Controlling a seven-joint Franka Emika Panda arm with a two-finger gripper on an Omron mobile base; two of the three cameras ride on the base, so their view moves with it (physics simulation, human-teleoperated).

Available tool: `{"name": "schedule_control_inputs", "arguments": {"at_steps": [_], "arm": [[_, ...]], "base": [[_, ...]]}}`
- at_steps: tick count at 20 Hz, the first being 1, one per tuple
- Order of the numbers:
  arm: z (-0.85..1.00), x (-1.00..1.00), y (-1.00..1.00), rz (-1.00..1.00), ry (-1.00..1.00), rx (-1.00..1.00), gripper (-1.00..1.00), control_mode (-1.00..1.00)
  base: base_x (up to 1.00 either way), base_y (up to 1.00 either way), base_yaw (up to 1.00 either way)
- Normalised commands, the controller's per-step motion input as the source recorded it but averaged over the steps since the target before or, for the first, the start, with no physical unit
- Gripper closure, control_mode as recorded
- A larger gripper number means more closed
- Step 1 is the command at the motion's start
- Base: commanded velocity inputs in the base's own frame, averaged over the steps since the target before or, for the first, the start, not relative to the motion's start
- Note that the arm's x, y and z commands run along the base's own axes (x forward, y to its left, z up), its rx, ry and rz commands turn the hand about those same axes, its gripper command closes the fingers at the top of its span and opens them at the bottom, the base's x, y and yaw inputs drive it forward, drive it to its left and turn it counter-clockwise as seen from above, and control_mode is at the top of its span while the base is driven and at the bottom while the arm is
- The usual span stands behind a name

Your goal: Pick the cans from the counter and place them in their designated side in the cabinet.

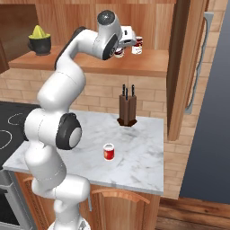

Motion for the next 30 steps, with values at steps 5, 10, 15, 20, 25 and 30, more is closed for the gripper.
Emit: {"name": "schedule_control_inputs", "arguments": {"at_steps": [5, 10, 15, 20, 25, 30], "arm": [[-0.15, 0.20, 0.00, 0.00, 0.01, 0.00, -1.00, -1.00], [-0.03, 0.21, -0.01, 0.00, -0.04, -0.01, -1.00, -1.00], [0.00, 0.19, -0.02, 0.00, -0.08, -0.02, -1.00, -1.00], [-0.01, 0.22, -0.03, 0.00, -0.09, -0.02, -1.00, -1.00], [-0.02, 0.26, -0.05, 0.00, -0.09, -0.02, -1.00, -1.00], [0.00, 0.21, -0.07, 0.00, -0.10, -0.02, -1.00, -1.00]], "base": [[0.00, 0.00, 0.00], [0.00, 0.00, 0.00], [0.00, 0.00, 0.00], [0.00, 0.00, 0.00], [0.00, 0.00, 0.00], [0.00, 0.00, 0.00]]}}
